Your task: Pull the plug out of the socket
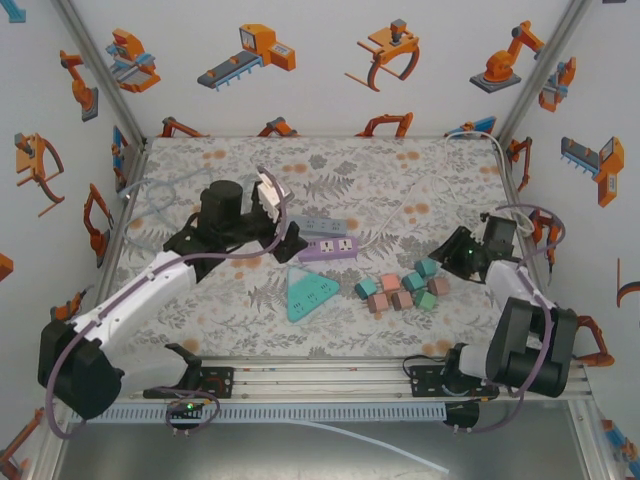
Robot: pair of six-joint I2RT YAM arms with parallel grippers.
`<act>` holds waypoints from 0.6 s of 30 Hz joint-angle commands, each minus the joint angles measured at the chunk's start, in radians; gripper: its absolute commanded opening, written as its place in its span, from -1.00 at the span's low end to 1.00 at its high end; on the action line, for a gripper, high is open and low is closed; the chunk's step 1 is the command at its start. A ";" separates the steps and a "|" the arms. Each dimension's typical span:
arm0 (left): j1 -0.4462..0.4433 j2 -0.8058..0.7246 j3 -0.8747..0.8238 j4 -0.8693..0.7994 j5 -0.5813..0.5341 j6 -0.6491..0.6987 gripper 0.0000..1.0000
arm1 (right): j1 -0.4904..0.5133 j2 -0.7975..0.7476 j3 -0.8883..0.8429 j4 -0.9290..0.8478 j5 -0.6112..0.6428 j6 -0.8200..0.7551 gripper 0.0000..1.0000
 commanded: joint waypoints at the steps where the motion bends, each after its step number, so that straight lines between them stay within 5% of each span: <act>1: -0.003 -0.078 -0.072 0.056 -0.251 -0.054 0.94 | 0.014 -0.075 0.013 0.046 0.153 -0.054 -0.02; 4: 0.000 -0.130 -0.137 0.026 -0.586 -0.129 0.94 | 0.020 -0.086 -0.038 0.207 0.261 -0.069 0.05; 9: 0.039 -0.204 -0.293 0.068 -0.855 -0.124 0.94 | 0.046 -0.004 -0.054 0.376 0.357 -0.157 0.16; 18: 0.228 -0.203 -0.533 0.318 -0.949 -0.168 0.94 | 0.161 0.225 -0.069 0.709 0.466 -0.327 0.72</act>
